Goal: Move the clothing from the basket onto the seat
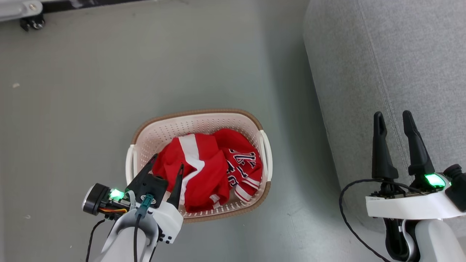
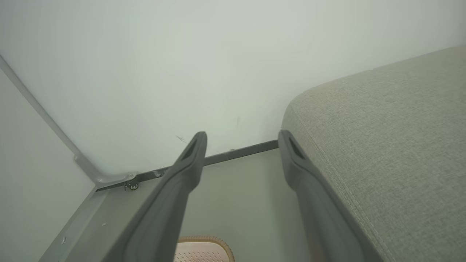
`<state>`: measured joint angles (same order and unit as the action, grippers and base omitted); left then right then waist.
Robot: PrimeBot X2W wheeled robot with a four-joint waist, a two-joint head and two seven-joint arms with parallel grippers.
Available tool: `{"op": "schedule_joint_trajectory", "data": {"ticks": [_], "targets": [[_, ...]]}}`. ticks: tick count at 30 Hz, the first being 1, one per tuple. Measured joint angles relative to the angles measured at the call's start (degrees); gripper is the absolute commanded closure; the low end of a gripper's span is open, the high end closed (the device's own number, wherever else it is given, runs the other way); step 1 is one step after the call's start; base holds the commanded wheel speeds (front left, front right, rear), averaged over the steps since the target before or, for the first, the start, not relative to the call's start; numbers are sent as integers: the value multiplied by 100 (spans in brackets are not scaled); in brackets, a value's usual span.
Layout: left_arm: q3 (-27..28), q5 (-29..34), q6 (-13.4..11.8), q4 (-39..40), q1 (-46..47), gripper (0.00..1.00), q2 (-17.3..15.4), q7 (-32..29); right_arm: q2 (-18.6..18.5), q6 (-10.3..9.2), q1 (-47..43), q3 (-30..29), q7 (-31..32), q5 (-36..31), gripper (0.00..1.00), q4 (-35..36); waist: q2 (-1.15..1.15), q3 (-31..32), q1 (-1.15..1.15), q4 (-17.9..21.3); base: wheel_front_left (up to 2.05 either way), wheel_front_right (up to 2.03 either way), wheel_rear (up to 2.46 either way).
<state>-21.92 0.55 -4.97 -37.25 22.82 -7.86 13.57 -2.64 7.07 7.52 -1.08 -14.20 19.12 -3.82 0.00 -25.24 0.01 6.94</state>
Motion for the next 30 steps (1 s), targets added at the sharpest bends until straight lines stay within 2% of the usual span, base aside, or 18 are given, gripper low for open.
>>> {"op": "schedule_joint_trajectory", "data": {"ticks": [6,30], "targets": [[-34,76,-7,-233,188,0,-76,4,0,0,133,0,0,1,0,79,0,-323,0,139,0,0,0],[-490,490,54,-1093,944,0,18,12,0,0,572,65,-1,182,0,271,0,-1380,0,663,0,0,0]]}}
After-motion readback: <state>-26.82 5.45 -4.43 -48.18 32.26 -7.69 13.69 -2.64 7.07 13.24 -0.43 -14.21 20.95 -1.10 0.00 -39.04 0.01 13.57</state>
